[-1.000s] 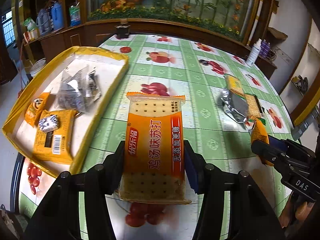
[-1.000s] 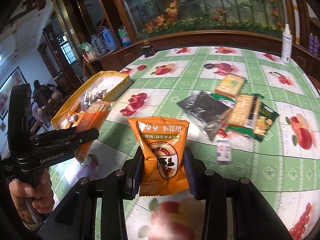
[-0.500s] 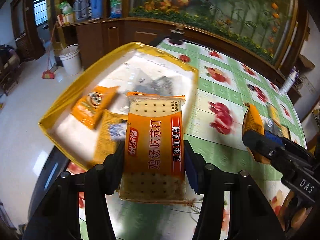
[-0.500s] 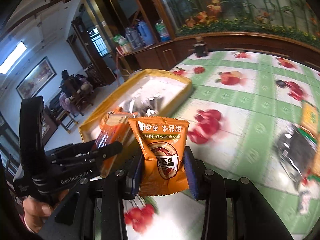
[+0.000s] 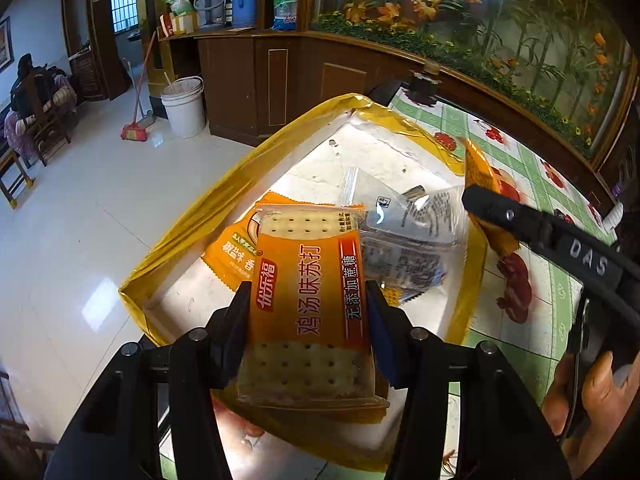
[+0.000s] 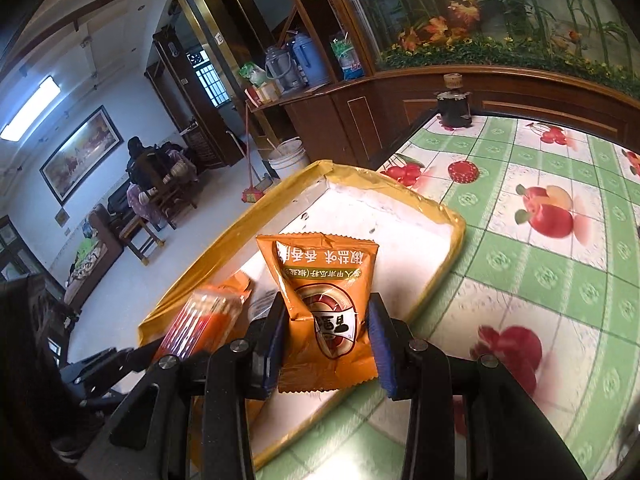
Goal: Organize snacks
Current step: 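Carry the cracker pack and chip bag over the yellow tray, then open the left tool to drop the cracker pack while the right tool drops the chip bag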
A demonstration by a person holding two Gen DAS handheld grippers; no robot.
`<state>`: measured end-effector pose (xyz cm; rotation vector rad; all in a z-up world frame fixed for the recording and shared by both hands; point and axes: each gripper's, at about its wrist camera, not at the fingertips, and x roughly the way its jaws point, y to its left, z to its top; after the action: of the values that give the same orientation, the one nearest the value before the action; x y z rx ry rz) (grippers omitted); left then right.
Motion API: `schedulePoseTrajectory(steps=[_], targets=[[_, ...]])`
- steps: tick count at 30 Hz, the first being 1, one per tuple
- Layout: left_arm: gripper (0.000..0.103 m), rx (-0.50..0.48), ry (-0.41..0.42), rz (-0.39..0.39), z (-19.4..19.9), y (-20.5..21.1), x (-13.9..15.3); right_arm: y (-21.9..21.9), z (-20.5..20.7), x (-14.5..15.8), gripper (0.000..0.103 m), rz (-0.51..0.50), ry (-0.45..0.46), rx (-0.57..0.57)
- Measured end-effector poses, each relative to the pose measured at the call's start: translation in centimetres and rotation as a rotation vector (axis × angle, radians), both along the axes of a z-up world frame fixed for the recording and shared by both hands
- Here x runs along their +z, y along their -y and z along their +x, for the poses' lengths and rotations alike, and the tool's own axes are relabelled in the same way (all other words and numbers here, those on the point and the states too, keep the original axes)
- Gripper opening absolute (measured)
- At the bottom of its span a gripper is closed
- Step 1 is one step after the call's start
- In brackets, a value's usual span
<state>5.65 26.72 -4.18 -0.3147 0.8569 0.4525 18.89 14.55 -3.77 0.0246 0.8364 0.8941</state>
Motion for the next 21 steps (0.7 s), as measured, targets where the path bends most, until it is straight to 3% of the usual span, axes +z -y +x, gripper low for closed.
schedulePoseTrajectory(steps=[5, 8, 10, 12, 21], targets=[[0.054, 0.013, -0.002, -0.001, 0.2, -0.3, 0.0, -1.3, 1.9, -0.5, 0.043, 0.003, -0.032, 0.012], [0.06, 0.02, 0.019, 0.016, -0.3, 0.0, 0.6, -1.3, 2.0, -0.5, 0.05, 0.01, -0.036, 0.008], [0.07, 0.03, 0.027, 0.041, -0.5, 0.3, 1.1, -0.8, 1.7, -0.4, 0.057, 0.021, -0.027, -0.007], [0.071, 0.024, 0.047, 0.057, -0.9, 0.7, 1.7, -0.2, 1.4, -0.3, 0.061, 0.035, -0.031, -0.01], [0.072, -0.027, 0.089, 0.096, -1.5, 4.2, 3.5, 4.7, -0.6, 1.2, 0.061, 0.074, -0.011, -0.056]])
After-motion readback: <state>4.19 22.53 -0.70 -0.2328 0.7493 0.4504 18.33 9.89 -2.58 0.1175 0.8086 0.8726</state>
